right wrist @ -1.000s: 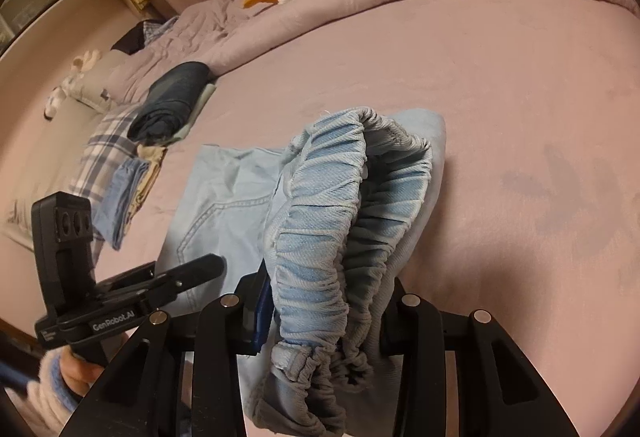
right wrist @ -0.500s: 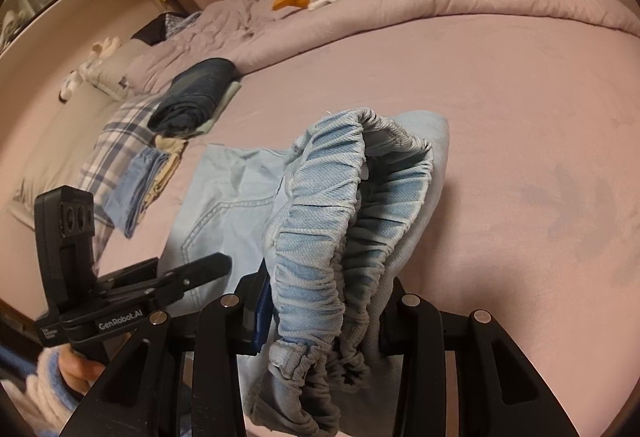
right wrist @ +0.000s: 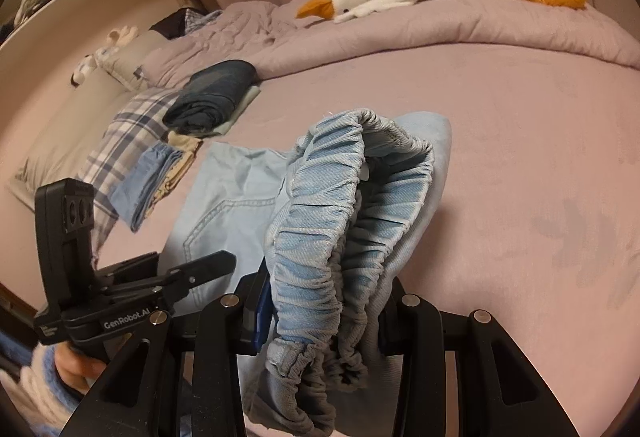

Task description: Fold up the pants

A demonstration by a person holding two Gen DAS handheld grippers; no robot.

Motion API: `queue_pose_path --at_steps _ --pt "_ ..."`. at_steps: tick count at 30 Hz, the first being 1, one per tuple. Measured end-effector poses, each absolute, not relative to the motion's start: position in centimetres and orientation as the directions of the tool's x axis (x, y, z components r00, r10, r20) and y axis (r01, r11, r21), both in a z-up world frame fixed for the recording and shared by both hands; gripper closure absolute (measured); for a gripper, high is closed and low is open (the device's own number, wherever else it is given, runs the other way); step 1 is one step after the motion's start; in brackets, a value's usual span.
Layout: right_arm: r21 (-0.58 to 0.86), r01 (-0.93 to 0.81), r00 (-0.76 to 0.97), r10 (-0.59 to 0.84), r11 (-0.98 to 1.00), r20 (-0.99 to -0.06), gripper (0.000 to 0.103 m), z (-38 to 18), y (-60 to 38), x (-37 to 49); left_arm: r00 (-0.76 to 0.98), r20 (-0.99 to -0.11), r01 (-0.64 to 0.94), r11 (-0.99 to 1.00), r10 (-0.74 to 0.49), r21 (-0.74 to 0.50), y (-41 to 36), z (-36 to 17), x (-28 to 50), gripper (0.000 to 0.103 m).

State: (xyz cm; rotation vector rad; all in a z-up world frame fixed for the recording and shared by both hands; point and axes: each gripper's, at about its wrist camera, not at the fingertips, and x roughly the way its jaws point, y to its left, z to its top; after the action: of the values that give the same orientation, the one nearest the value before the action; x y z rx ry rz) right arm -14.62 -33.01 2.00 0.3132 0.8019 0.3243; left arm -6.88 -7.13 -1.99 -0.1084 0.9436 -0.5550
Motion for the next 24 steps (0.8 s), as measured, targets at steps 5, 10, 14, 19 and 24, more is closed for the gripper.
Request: queue_pose_path --at_steps 5,10,14,19,24 --pt "0.371 -0.18 0.657 0.392 0.911 -0.644 0.062 2.3 -32.4 -14.0 0.466 -0.738 0.396 0.86 -0.489 -0.321 -6.9 -1.9 -6.1 0.062" --pt "0.357 -0.19 0.657 0.389 0.914 -0.646 0.062 2.5 -31.9 -13.3 0.475 -0.742 0.392 0.869 -0.473 -0.303 -6.7 -2.0 -5.2 0.062" --pt "0.352 -0.198 0.655 0.39 0.915 -0.647 0.062 2.6 -31.5 -12.6 0.478 -0.744 0.386 0.872 -0.467 -0.3 -6.4 -2.1 -4.3 0.062" --pt "0.341 -0.206 0.659 0.387 0.917 -0.645 0.062 2.6 -31.1 -11.7 0.486 -0.745 0.386 0.877 -0.456 -0.286 -6.5 -2.2 -3.0 0.062" --pt "0.33 -0.211 0.665 0.383 0.92 -0.641 0.062 2.7 -30.8 -10.5 0.492 -0.75 0.383 0.884 -0.442 -0.269 -6.7 -2.5 -1.3 0.062"
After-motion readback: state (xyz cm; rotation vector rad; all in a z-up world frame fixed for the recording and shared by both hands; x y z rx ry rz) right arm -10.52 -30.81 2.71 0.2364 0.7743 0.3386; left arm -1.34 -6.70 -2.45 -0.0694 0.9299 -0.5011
